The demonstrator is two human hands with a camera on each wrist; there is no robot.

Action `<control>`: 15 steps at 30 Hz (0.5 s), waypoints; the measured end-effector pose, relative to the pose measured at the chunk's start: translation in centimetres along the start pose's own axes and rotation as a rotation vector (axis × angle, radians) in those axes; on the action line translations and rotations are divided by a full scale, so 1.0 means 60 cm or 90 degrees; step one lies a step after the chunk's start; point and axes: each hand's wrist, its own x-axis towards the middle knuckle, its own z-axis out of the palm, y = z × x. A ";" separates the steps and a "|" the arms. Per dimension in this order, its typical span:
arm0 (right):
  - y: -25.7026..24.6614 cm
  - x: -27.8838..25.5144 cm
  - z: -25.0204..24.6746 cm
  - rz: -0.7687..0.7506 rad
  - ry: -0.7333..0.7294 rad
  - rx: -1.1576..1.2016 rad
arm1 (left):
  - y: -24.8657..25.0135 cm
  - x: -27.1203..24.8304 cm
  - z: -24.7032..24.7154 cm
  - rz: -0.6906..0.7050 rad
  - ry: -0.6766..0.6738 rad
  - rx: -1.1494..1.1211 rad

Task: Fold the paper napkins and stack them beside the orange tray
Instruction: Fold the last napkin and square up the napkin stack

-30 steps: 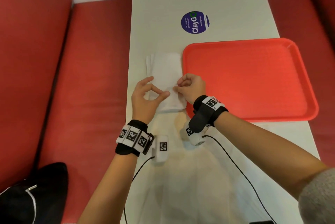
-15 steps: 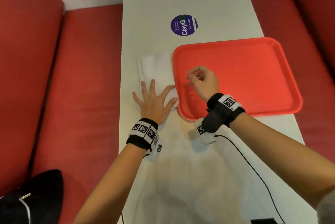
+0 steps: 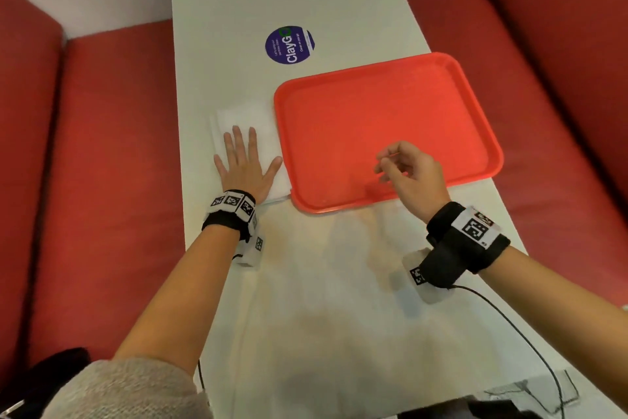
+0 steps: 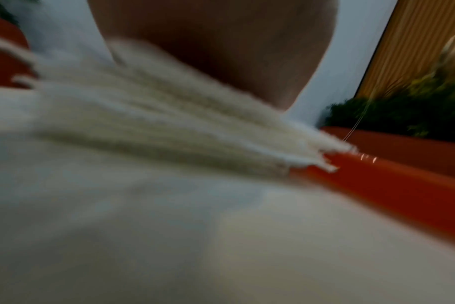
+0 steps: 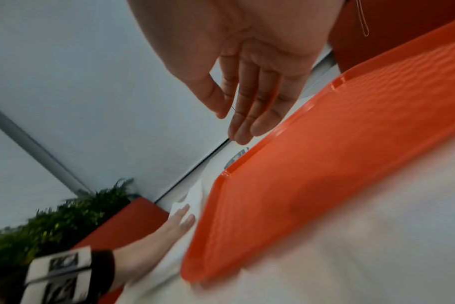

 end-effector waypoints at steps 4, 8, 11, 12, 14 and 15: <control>0.069 -0.082 -0.053 0.028 -0.078 -0.116 | 0.003 -0.003 -0.008 -0.014 -0.046 0.017; 0.112 -0.151 -0.086 0.032 -0.155 -0.204 | 0.037 -0.050 -0.052 0.011 0.052 -0.015; 0.120 -0.190 -0.084 0.031 -0.229 -0.228 | 0.070 -0.148 -0.065 0.054 0.133 -0.080; 0.118 -0.198 -0.077 0.025 -0.257 -0.234 | 0.078 -0.188 -0.060 0.059 0.137 -0.099; 0.113 -0.210 -0.058 -0.004 -0.317 -0.253 | 0.086 -0.268 -0.038 0.047 0.125 -0.118; 0.110 -0.213 -0.045 -0.022 -0.347 -0.263 | 0.087 -0.304 -0.023 0.040 0.111 -0.120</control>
